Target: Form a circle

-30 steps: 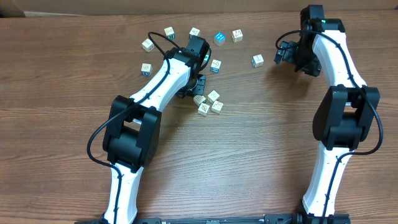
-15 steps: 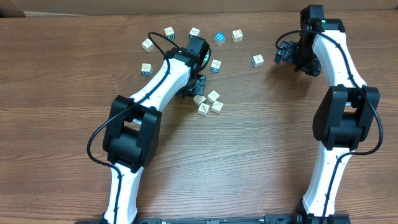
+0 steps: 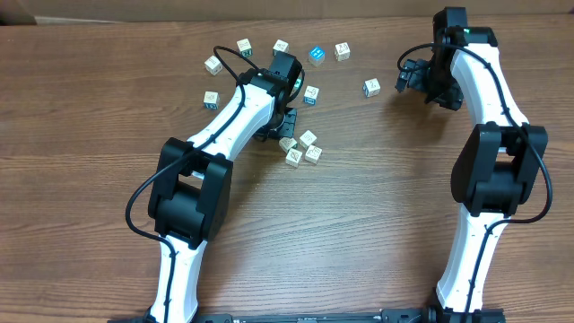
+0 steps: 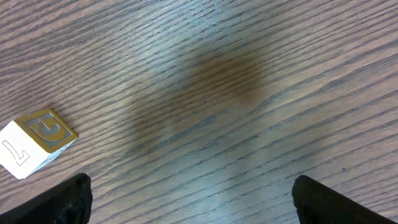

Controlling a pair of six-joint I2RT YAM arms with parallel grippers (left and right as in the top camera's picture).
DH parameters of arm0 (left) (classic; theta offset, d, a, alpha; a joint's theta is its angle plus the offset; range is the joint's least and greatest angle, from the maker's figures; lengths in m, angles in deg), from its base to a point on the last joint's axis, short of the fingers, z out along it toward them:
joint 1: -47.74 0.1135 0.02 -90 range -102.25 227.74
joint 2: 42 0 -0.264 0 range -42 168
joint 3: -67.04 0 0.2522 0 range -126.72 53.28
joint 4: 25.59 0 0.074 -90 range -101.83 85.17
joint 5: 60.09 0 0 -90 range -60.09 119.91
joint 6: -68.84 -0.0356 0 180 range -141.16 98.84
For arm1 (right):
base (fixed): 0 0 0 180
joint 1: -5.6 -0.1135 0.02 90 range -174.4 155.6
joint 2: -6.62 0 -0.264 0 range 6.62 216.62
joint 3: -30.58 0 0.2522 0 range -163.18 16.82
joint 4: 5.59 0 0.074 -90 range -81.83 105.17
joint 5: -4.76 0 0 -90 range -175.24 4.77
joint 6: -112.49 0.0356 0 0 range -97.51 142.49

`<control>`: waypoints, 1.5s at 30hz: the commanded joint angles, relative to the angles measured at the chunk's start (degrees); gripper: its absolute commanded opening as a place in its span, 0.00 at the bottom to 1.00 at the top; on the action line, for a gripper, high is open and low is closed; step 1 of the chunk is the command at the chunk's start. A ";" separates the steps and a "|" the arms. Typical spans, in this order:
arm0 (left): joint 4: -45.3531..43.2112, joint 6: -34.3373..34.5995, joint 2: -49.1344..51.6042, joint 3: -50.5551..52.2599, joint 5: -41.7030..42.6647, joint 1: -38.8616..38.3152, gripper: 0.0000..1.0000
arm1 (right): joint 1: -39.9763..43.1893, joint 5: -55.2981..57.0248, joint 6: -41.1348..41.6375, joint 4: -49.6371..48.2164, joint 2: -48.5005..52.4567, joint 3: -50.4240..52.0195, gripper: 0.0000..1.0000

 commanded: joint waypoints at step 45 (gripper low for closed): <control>-0.61 1.62 1.16 -0.37 2.23 -0.35 0.04 | 0.00 0.13 0.26 -0.11 -1.40 -1.25 1.00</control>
